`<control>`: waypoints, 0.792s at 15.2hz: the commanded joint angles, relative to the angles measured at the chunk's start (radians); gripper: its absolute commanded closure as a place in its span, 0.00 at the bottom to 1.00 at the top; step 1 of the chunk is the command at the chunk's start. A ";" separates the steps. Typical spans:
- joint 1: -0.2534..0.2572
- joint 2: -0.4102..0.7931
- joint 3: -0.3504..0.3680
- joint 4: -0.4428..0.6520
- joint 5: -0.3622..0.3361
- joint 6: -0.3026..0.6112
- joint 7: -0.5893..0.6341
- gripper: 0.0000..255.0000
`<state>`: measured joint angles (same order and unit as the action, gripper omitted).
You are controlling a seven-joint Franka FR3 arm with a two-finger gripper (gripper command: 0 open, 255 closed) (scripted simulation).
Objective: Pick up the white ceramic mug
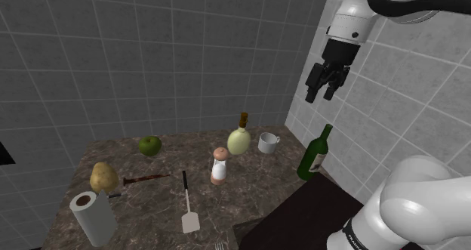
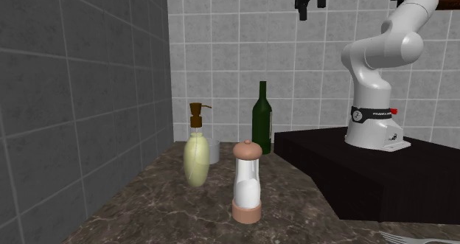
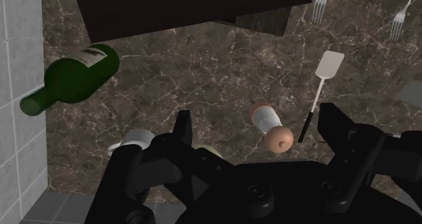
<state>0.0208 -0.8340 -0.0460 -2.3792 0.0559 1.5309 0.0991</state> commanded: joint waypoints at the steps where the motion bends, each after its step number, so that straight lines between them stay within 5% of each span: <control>1: 0.000 0.000 0.000 0.000 0.000 0.000 0.000 0.00; 12: -0.031 0.241 -0.065 -0.138 -0.064 0.379 -0.079 0.00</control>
<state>-0.0081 -0.6278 -0.1048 -2.5097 -0.0037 1.8652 0.0267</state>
